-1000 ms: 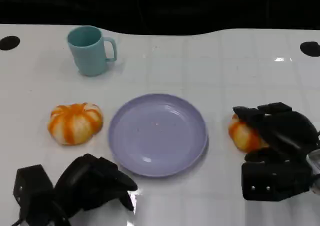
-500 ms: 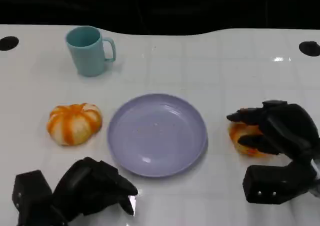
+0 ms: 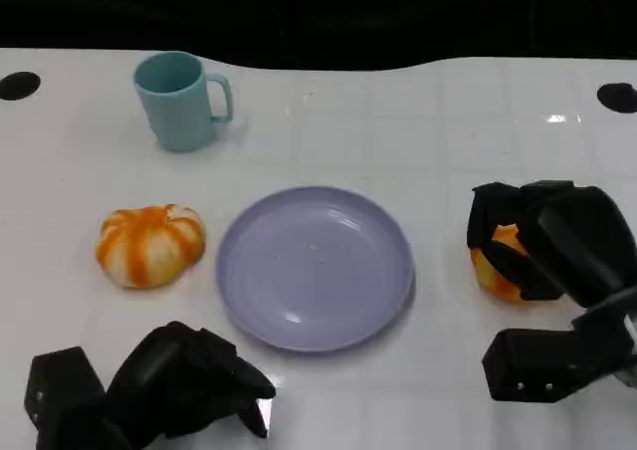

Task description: Grasp the bread from the table and place it into the plate.

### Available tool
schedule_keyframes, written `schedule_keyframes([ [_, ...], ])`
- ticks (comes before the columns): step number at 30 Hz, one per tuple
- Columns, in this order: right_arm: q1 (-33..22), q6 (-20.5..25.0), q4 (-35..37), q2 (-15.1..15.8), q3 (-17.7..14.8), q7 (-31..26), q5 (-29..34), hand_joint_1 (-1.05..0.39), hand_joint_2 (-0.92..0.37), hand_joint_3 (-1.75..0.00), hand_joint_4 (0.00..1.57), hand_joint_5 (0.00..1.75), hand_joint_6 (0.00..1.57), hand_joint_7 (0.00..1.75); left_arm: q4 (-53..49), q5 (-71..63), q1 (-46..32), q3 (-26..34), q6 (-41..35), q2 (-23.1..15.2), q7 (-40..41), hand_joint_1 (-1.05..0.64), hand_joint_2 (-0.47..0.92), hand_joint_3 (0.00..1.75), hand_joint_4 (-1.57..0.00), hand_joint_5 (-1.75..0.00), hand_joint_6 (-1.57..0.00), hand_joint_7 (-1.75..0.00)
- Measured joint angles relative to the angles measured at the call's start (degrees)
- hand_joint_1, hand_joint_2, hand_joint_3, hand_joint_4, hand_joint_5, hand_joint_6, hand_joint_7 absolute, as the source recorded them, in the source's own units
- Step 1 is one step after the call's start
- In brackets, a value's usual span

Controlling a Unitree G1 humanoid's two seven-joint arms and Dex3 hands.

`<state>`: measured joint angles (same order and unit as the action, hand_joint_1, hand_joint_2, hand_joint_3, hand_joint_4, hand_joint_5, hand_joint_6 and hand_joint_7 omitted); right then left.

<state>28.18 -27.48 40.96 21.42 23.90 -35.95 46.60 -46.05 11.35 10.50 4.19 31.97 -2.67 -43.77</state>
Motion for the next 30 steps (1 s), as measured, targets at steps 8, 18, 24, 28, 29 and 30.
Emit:
schedule_keyframes([
  [8, 0.3, -1.2, 0.6, -0.2, 0.0, -3.0, 0.0, -0.06, -0.23, -1.3, 0.99, 1.75, 0.74, 1.75, -0.1, 0.2, 0.0, 0.0, 0.0, 0.0, 0.0, -1.05, 0.84, 0.0, -1.25, -0.9, -1.56, -0.05],
  [18, 0.7, -4.4, -2.4, -0.6, -0.7, -4.1, -0.6, -0.09, -0.17, -1.49, 1.04, 1.75, 0.8, 1.75, -0.6, 0.1, 0.1, -0.1, 0.2, 0.0, 0.0, -1.05, 0.85, 0.0, -1.25, -0.89, -1.56, -0.04],
  [24, -0.9, -6.4, -7.5, -0.3, -2.4, -3.0, -2.2, -0.09, -0.17, -1.51, 1.03, 1.75, 0.79, 1.75, -0.9, 0.1, 0.2, -0.1, 0.4, 0.0, 0.0, -1.05, 0.85, 0.0, -1.25, -0.89, -1.56, -0.04],
  [28, -2.0, -6.4, -8.7, -0.2, -2.8, -1.7, -2.4, -0.09, -0.17, -1.51, 1.02, 1.75, 0.79, 1.75, -0.9, 0.1, 0.2, -0.1, 0.4, 0.0, 0.0, -1.05, 0.85, 0.0, -1.25, -0.89, -1.56, -0.04],
  [29, -2.1, -6.4, -8.8, -0.2, -2.9, -1.5, -2.4, -0.09, -0.17, -1.51, 1.02, 1.75, 0.79, 1.75, -0.9, 0.1, 0.2, -0.1, 0.4, 0.0, 0.0, -1.05, 0.85, 0.0, -1.25, -0.89, -1.56, -0.04],
  [30, -2.2, -6.4, -8.8, -0.2, -3.1, -1.4, -2.4, -0.09, -0.17, -1.51, 1.02, 1.75, 0.79, 1.75, -0.9, 0.1, 0.2, -0.2, 0.4, 0.0, 0.0, -1.05, 0.85, 0.0, -1.25, -0.89, -1.56, -0.04],
])
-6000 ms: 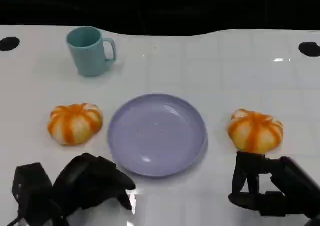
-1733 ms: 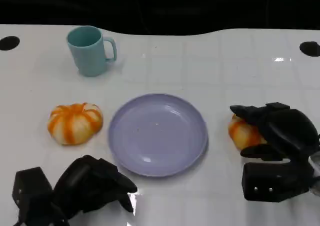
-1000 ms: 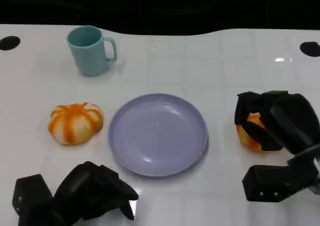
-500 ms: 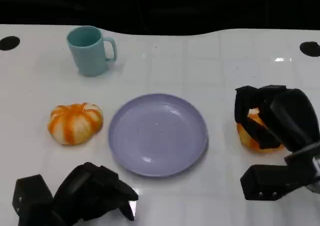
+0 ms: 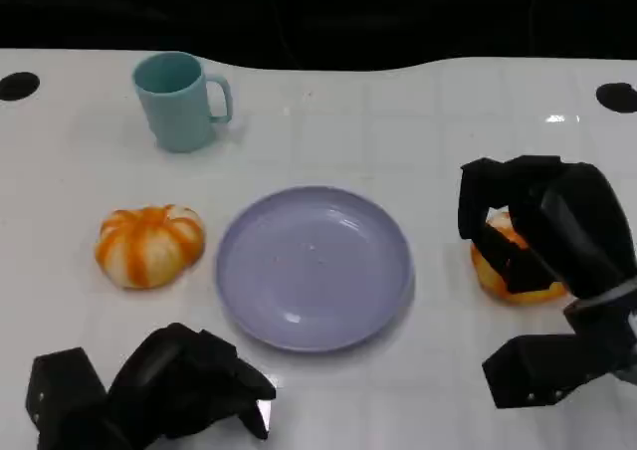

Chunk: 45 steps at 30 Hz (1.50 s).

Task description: Grasp the bread from the table and place it into the plate.

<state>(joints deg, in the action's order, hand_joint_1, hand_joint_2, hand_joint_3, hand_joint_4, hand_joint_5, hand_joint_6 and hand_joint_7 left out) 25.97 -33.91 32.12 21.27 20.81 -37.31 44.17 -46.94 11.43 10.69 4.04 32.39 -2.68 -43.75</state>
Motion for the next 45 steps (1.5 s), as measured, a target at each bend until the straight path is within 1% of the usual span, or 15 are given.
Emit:
schedule_keyframes([
  [12, -0.1, 0.0, -0.3, 0.0, -0.9, 0.5, 0.0, -0.09, -0.16, -1.51, 1.02, 1.75, 0.79, 1.75, 0.0, 0.0, 0.0, 0.0, 0.0, 0.0, 0.0, -1.05, 0.85, 0.0, -1.25, -0.88, -1.56, -0.04],
  [13, -0.1, 0.0, -0.3, 0.0, -0.9, 0.5, 0.0, -0.23, -0.42, -0.96, 0.77, 1.29, 0.57, 1.19, 0.0, 0.0, 0.0, 0.0, 0.0, 0.0, 0.0, -1.05, 0.85, 0.0, -1.26, -0.88, -1.56, -0.04],
  [14, -0.5, 1.1, -1.6, 0.2, -1.1, 3.0, -0.4, -0.35, -0.61, -0.56, 0.62, 0.99, 0.52, 0.75, 0.0, 0.0, 0.0, 0.0, 0.0, 0.0, 0.0, -1.05, 0.85, 0.0, -1.26, -0.88, -1.56, -0.04],
  [15, -1.0, 3.2, -3.5, 0.9, -1.1, 7.7, -0.6, -0.53, -0.72, -0.3, 0.4, 0.69, 0.38, 0.41, 0.0, 0.0, 0.0, -0.1, 0.0, 0.0, 0.0, -1.05, 0.85, 0.0, -1.26, -0.88, -1.56, -0.04],
  [16, -1.8, 5.8, -5.7, 1.7, -1.1, 12.5, -0.8, -0.64, -0.79, -0.13, 0.28, 0.47, 0.31, 0.18, 0.0, 0.0, 0.0, -0.1, 0.0, 0.1, 0.0, -1.05, 0.85, 0.0, -1.26, -0.89, -1.56, -0.04],
  [17, -2.6, 8.7, -8.0, 2.5, -1.1, 17.2, -0.8, -0.68, -0.81, -0.07, 0.24, 0.38, 0.28, 0.1, 0.0, 0.0, 0.0, -0.1, 0.0, 0.1, 0.0, -1.05, 0.85, 0.0, -1.26, -0.89, -1.56, -0.04],
  [18, -3.5, 12.0, -10.8, 3.4, -1.2, 22.3, -0.6, -0.71, -0.82, -0.04, 0.22, 0.33, 0.25, 0.05, 0.0, 0.0, 0.0, -0.1, 0.0, 0.2, 0.0, -1.05, 0.84, 0.0, -1.26, -0.89, -1.57, -0.04],
  [20, -5.4, 18.3, -16.7, 5.5, -1.4, 31.7, 0.2, -0.73, -0.83, -0.01, 0.21, 0.28, 0.23, 0.01, 0.1, 0.0, 0.0, -0.2, 0.0, 0.4, 0.0, -1.05, 0.84, 0.0, -1.26, -0.89, -1.57, -0.04],
  [22, -7.8, 25.1, -24.1, 7.9, -2.0, 41.4, 0.9, -0.73, -0.83, 0.0, 0.21, 0.25, 0.22, 0.0, 0.3, 0.0, 0.0, -0.4, -0.3, 0.4, 0.0, -1.05, 0.84, 0.0, -1.26, -0.89, -1.57, -0.04],
  [24, -9.0, 28.8, -28.5, 9.0, -3.1, 46.0, 1.2, -0.73, -0.83, 0.0, 0.21, 0.24, 0.22, 0.0, 0.4, 0.0, 0.0, -0.4, -0.5, 0.3, 0.0, -1.05, 0.84, 0.0, -1.27, -0.89, -1.57, -0.04],
  [26, -9.3, 30.8, -30.6, 9.2, -3.5, 48.0, 1.2, -0.73, -0.83, 0.0, 0.21, 0.23, 0.21, 0.0, 0.4, 0.0, 0.0, -0.4, -0.9, 0.3, 0.0, -1.05, 0.84, 0.0, -1.26, -0.89, -1.57, -0.04],
  [28, -9.6, 31.8, -31.8, 9.2, -3.5, 49.2, 1.3, -0.72, -0.83, 0.0, 0.22, 0.22, 0.21, 0.0, 0.4, 0.0, 0.0, -0.4, -1.0, 0.3, 0.0, -1.05, 0.84, 0.0, -1.26, -0.89, -1.57, -0.04],
  [36, -9.7, 33.5, -33.5, 9.3, -3.1, 51.8, 3.7, -0.76, -0.85, 0.0, 0.23, 0.19, 0.21, 0.0, 0.4, 0.1, 0.0, -0.4, -1.0, 0.3, 0.0, -1.05, 0.84, 0.0, -1.26, -0.89, -1.57, -0.04],
  [41, -9.7, 35.7, -34.8, 10.4, -2.8, 55.4, 7.2, -0.72, -0.83, 0.0, 0.24, 0.16, 0.23, 0.01, 0.4, 0.0, 0.0, -0.4, -1.0, 0.2, 0.0, -1.05, 0.84, 0.0, -1.26, -0.88, -1.57, -0.04],
  [45, -9.5, 35.8, -33.5, 10.6, -2.2, 56.1, 7.9, -0.67, -0.82, 0.0, 0.28, 0.14, 0.25, 0.01, 0.4, 0.1, 0.0, -0.4, -1.0, 0.2, 0.0, -1.05, 0.84, 0.0, -1.25, -0.88, -1.56, -0.03],
])
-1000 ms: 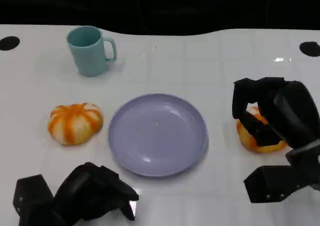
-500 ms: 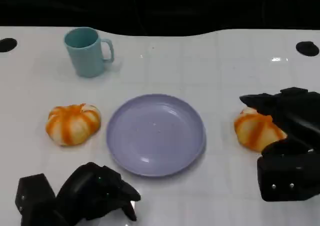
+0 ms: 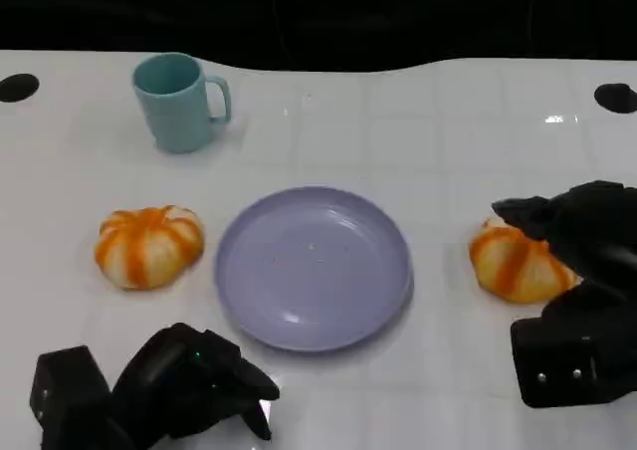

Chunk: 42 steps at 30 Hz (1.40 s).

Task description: Grasp the bread from the table and place it into the plate.

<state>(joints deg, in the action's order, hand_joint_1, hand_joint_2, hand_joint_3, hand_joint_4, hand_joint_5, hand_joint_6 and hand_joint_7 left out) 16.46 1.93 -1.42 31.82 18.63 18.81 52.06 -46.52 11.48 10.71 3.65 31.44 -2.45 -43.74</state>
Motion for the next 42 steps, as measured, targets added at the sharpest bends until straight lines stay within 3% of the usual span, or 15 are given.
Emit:
schedule_keyframes([
  [5, 1.1, -0.9, 5.7, -0.8, 1.5, -1.7, 0.1, -0.6, -0.82, 0.0, 0.33, 0.12, 0.27, 0.01, 0.0, 0.0, 0.0, 0.0, 0.5, -0.1, 0.0, -1.05, 0.85, 0.0, -1.26, -0.89, -1.57, -0.03],
  [17, 8.2, -6.6, 27.0, -4.6, 3.9, -16.4, -0.5, -0.53, -0.84, 0.0, 0.4, 0.08, 0.32, 0.02, 0.0, 0.1, 0.0, 0.0, 0.4, -0.3, 0.0, -1.05, 0.84, 0.0, -1.26, -0.88, -1.57, -0.03],
  [21, 11.3, -8.7, 34.5, -6.2, 4.8, -21.1, -1.2, -0.41, -0.86, -0.01, 0.48, 0.09, 0.4, 0.04, 0.0, 0.1, 0.0, 0.0, 0.4, -0.3, 0.0, -1.05, 0.84, 0.0, -1.26, -0.88, -1.57, -0.03],
  [22, 11.9, -9.1, 35.9, -6.6, 4.9, -21.7, -1.5, -0.32, -0.87, -0.01, 0.65, 0.1, 0.54, 0.05, 0.0, 0.1, 0.0, 0.0, 0.4, -0.3, 0.0, -1.05, 0.84, 0.0, -1.26, -0.88, -1.57, -0.03],
  [24, 13.0, -10.4, 38.8, -7.5, 5.2, -24.0, -2.4, -0.27, -0.88, 0.0, 0.76, 0.09, 0.63, 0.04, 0.0, 0.1, 0.0, 0.0, 0.3, -0.3, 0.0, -1.05, 0.84, 0.0, -1.26, -0.88, -1.57, -0.03],
  [27, 14.0, -11.8, 42.0, -8.3, 5.6, -26.9, -3.0, -0.26, -0.88, 0.0, 0.79, 0.07, 0.66, 0.03, 0.0, 0.1, 0.0, 0.0, 0.3, -0.3, 0.0, -1.05, 0.84, 0.0, -1.26, -0.88, -1.57, -0.03],
  [28, 14.3, -12.1, 42.7, -8.4, 5.7, -27.4, -3.2, -0.18, -0.9, -0.07, 0.97, 0.65, 0.99, 0.11, 0.0, 0.1, 0.0, 0.0, 0.3, -0.3, 0.0, -1.05, 0.84, 0.0, -1.26, -0.88, -1.57, -0.03],
  [29, 14.8, -13.2, 44.0, -8.5, 5.9, -29.2, -3.2, -0.15, -0.91, -0.1, 0.98, 0.93, 1.12, 0.12, 0.0, 0.1, -0.1, 0.0, 0.3, -0.3, 0.0, -1.05, 0.84, 0.0, -1.26, -0.88, -1.57, -0.03],
  [30, 15.2, -14.7, 45.9, -8.7, 6.0, -32.1, -3.3, -0.15, -0.92, -0.1, 0.93, 1.35, 1.22, 0.14, 0.1, 0.1, -0.1, 0.0, 0.3, -0.3, 0.0, -1.05, 0.84, 0.0, -1.27, -0.88, -1.57, -0.03],
  [31, 15.7, -16.3, 47.8, -8.9, 6.2, -34.9, -3.3, -0.15, -0.92, -0.1, 0.91, 1.51, 1.25, 0.14, 0.1, 0.1, -0.1, 0.0, 0.3, -0.3, 0.0, -1.05, 0.85, 0.0, -1.27, -0.88, -1.57, -0.03],
  [34, 17.2, -19.6, 52.2, -9.1, 7.2, -40.6, -3.3, -0.15, -0.91, -0.13, 0.88, 1.67, 1.28, 0.22, 0.3, 0.0, -0.1, -0.1, 0.2, -0.3, 0.0, -1.05, 0.85, 0.0, -1.27, -0.88, -1.57, -0.03],
  [36, 18.0, -20.7, 53.8, -9.2, 7.8, -42.4, -3.3, -0.15, -0.83, -0.33, 0.87, 1.73, 0.89, 1.23, 0.3, 0.0, -0.1, -0.1, 0.2, -0.3, 0.0, -1.05, 0.85, 0.0, -1.27, -0.88, -1.57, -0.03],
  [37, 18.2, -21.0, 54.4, -9.2, 7.9, -43.6, -3.3, -0.15, -0.82, -0.37, 0.87, 1.74, 0.81, 1.39, 0.3, 0.0, -0.1, -0.1, 0.2, -0.3, 0.0, -1.05, 0.85, 0.0, -1.27, -0.88, -1.57, -0.03],
  [39, 18.6, -21.7, 54.8, -9.4, 8.1, -45.3, -3.3, -0.15, -0.81, -0.4, 0.88, 1.74, 0.76, 1.51, 0.3, 0.0, -0.1, -0.1, 0.2, -0.3, 0.0, -1.05, 0.85, 0.0, -1.27, -0.88, -1.57, -0.03],
  [42, 18.9, -22.1, 55.7, -9.4, 8.5, -46.5, -3.3, -0.15, -0.8, -0.41, 0.88, 1.75, 0.74, 1.56, 0.3, 0.0, -0.1, -0.1, 0.2, -0.3, 0.0, -1.05, 0.85, 0.0, -1.27, -0.88, -1.57, -0.03],
])
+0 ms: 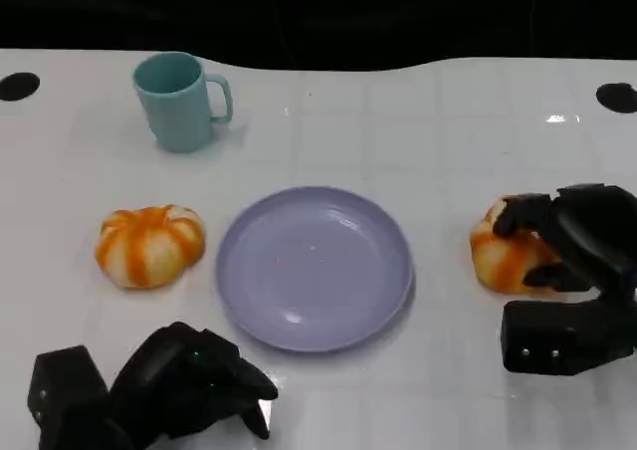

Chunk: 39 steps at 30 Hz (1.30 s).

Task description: Grasp the bread from the table and place it into the plate.

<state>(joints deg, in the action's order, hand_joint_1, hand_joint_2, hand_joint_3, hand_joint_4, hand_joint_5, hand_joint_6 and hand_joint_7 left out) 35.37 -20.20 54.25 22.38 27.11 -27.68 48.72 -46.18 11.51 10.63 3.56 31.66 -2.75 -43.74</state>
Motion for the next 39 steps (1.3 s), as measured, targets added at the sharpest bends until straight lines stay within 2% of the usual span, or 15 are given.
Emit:
schedule_keyframes([
  [7, 0.3, -0.4, 0.8, 0.0, 0.5, -0.6, -0.2, -0.15, -0.79, -0.43, 0.88, 1.75, 0.73, 1.57, 0.0, 0.0, 0.0, 0.0, 0.0, 0.0, 0.0, -1.05, 0.85, 0.0, -1.27, -0.88, -1.57, -0.02],
  [8, 0.3, -0.4, 0.8, 0.0, 0.6, -0.7, -0.3, -0.14, -0.65, -0.6, 0.88, 1.75, 0.85, 1.27, 0.0, 0.0, 0.0, 0.0, 0.0, 0.0, 0.0, -1.05, 0.85, 0.0, -1.27, -0.88, -1.57, -0.02],
  [9, 0.3, -0.8, 0.9, 0.0, 0.6, -1.4, -0.4, -0.13, -0.52, -0.8, 0.89, 1.75, 0.9, 1.22, 0.0, 0.0, 0.0, 0.0, 0.0, 0.0, 0.0, -1.05, 0.85, 0.0, -1.27, -0.88, -1.57, -0.03],
  [10, 0.2, -1.4, 0.8, -0.2, 0.4, -3.0, -0.6, -0.13, -0.43, -0.94, 0.89, 1.75, 0.89, 1.26, 0.0, 0.0, 0.0, 0.0, 0.0, 0.0, 0.0, -1.05, 0.85, 0.0, -1.27, -0.88, -1.57, -0.03],
  [11, 0.1, -2.2, 0.7, -0.3, 0.1, -4.9, -1.2, -0.12, -0.4, -0.99, 0.89, 1.75, 0.82, 1.43, 0.0, 0.0, 0.0, 0.0, 0.0, 0.0, 0.0, -1.05, 0.85, 0.0, -1.27, -0.88, -1.57, -0.03],
  [13, 0.1, -3.4, 0.3, -0.5, -0.4, -7.4, -1.8, -0.11, -0.35, -1.06, 0.9, 1.75, 0.72, 1.65, 0.0, 0.0, 0.0, 0.0, 0.0, 0.0, 0.0, -1.05, 0.84, 0.0, -1.27, -0.88, -1.57, -0.03],
  [14, 0.1, -3.8, 0.2, -0.5, -0.4, -8.0, -2.0, -0.1, -0.33, -1.09, 0.91, 1.75, 0.71, 1.7, 0.0, 0.0, 0.0, 0.0, 0.0, 0.0, 0.0, -1.05, 0.84, 0.0, -1.27, -0.88, -1.57, -0.03],
  [21, -0.2, -8.7, -2.1, -1.3, -1.3, -10.1, -4.8, -0.07, -0.26, -1.3, 0.97, 1.75, 0.74, 1.75, 0.0, -0.1, 0.0, 0.0, 0.0, 0.0, 0.0, -1.05, 0.84, 0.0, -1.28, -0.89, -1.57, -0.04],
  [26, -0.7, -10.8, -5.2, -1.8, -2.2, -9.1, -6.3, -0.07, -0.24, -1.34, 0.97, 1.75, 0.74, 1.75, 0.0, -0.1, 0.0, 0.0, -0.1, 0.0, 0.0, -1.05, 0.84, 0.0, -1.28, -0.89, -1.57, -0.04],
  [27, -0.7, -10.8, -5.3, -1.8, -2.4, -8.9, -6.3, -0.09, -0.21, -1.46, 1.0, 1.75, 0.76, 1.75, 0.0, -0.1, 0.0, 0.0, -0.1, 0.0, 0.0, -1.05, 0.84, 0.0, -1.28, -0.88, -1.57, -0.04],
  [28, -1.1, -11.0, -6.1, -1.8, -2.7, -8.1, -6.9, -0.11, -0.19, -1.54, 1.01, 1.75, 0.77, 1.74, 0.0, -0.1, 0.0, 0.0, -0.2, 0.0, 0.0, -1.05, 0.84, 0.0, -1.28, -0.88, -1.57, -0.04],
  [31, -3.4, -13.9, -11.9, -2.5, -3.4, -3.7, -10.6, -0.13, -0.17, -1.61, 1.02, 1.75, 0.77, 1.73, 0.0, 0.0, 0.0, 0.0, -0.2, 0.0, 0.0, -1.05, 0.84, 0.0, -1.27, -0.88, -1.57, -0.04],
  [35, -5.0, -15.2, -17.3, -5.0, -4.0, 2.0, -14.0, -0.11, -0.17, -1.64, 1.02, 1.75, 0.77, 1.73, 0.0, 0.0, 0.0, 0.0, -0.2, 0.1, 0.0, -1.05, 0.84, 0.0, -1.27, -0.88, -1.57, -0.04],
  [39, -5.0, -15.2, -18.8, -7.5, -5.0, 8.1, -17.5, -0.1, -0.19, -1.64, 0.99, 1.75, 0.76, 1.71, 0.0, 0.0, 0.0, 0.0, -0.2, 0.1, 0.0, -1.05, 0.84, 0.0, -1.27, -0.88, -1.57, -0.04],
])
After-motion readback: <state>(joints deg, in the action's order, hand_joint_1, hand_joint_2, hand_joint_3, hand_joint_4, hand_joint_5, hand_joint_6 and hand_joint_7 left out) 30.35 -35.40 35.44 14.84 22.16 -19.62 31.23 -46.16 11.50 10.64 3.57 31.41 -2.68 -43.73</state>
